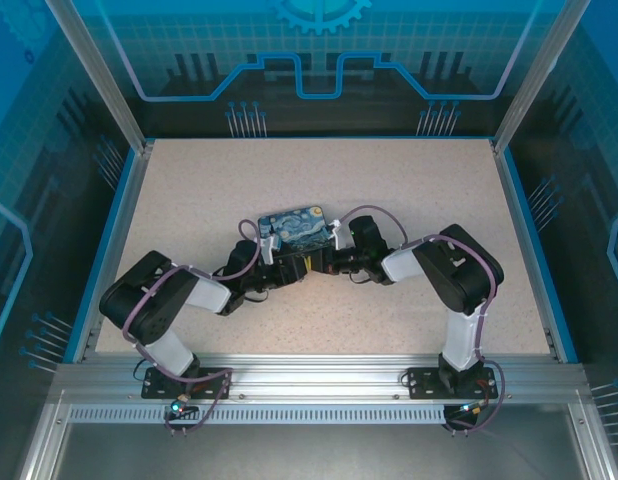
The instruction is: Unlock a padlock with a key
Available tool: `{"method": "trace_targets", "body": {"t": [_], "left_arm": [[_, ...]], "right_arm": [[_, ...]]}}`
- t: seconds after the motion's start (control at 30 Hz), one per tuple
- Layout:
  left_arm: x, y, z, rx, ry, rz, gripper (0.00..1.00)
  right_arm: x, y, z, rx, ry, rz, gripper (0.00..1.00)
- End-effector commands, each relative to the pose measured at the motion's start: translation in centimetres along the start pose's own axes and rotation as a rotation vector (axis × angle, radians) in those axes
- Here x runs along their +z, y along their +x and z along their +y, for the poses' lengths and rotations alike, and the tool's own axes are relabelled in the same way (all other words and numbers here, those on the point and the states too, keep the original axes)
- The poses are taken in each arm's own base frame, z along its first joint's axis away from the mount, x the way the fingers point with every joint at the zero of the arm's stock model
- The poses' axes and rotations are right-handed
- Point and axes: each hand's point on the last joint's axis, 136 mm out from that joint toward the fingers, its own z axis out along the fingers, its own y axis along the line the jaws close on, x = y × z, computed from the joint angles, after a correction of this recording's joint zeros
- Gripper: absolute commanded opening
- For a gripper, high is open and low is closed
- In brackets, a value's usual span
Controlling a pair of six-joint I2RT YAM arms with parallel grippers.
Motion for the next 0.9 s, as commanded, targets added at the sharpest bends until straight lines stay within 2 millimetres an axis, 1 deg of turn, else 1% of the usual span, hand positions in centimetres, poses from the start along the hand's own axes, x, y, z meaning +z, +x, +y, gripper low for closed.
{"method": "trace_targets", "body": {"t": [0.0, 0.17, 0.33, 0.47, 0.53, 0.67, 0.87], "left_arm": [[1.0, -1.0, -4.5, 0.049, 0.136, -0.014, 0.60], [0.4, -1.7, -5.7, 0.038, 0.177, -0.044, 0.57], [-0.3, -2.0, -5.7, 0.061, 0.147, -0.066, 0.56], [-0.7, -2.2, -6.6, 0.069, 0.166, -0.072, 0.47], [-0.8, -2.4, -6.9, 0.074, 0.174, -0.075, 0.46], [-0.9, -2.4, -6.9, 0.070, 0.173, -0.076, 0.42], [-0.7, -2.5, -6.6, 0.063, 0.166, -0.087, 0.34]], "right_arm": [[1.2, 1.5, 1.7, 0.004, -0.072, 0.076, 0.09], [1.2, 1.6, 1.6, 0.002, -0.069, 0.076, 0.09], [1.3, 1.6, 1.6, 0.004, -0.074, 0.075, 0.09], [1.3, 1.6, 1.6, 0.008, -0.071, 0.076, 0.10], [1.4, 1.6, 1.5, 0.014, -0.069, 0.077, 0.11], [1.4, 1.5, 1.4, 0.024, -0.071, 0.074, 0.12], [1.4, 1.6, 1.2, 0.031, -0.062, 0.073, 0.11]]}}
